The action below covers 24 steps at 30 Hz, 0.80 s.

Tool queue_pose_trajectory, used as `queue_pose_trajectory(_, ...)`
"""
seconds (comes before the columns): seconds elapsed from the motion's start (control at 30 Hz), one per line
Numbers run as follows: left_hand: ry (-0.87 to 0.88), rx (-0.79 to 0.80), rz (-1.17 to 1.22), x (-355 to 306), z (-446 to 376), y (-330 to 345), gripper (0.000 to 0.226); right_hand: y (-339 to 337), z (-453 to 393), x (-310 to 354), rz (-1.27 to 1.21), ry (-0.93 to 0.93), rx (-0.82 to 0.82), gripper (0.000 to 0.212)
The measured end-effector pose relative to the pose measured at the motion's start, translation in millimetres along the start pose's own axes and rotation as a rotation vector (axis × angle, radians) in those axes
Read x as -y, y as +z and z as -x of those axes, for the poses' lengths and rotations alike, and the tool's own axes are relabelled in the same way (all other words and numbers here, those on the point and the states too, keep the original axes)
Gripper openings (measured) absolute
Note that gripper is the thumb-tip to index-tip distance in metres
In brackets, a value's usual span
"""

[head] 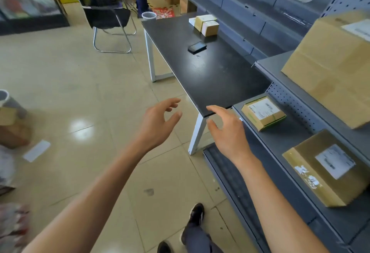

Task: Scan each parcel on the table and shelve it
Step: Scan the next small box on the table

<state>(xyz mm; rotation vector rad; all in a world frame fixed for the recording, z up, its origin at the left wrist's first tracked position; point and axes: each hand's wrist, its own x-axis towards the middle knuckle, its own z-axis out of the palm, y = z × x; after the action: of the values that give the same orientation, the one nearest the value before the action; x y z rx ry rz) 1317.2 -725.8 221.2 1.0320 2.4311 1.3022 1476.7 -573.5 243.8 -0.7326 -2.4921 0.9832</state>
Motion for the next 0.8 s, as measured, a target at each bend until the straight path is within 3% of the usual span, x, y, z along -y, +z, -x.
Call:
queue_pose_trajectory(0.4,-0.099,-0.073,-0.047,12,-138,-4,0.038,21,-179,-33,-0.079,-0.09,0.095,0.042)
queue_pose_trajectory(0.8,-0.162,-0.108,-0.029,48,-251,-14,0.039,53,-308,-34,-0.081,-0.119,0.18,0.044)
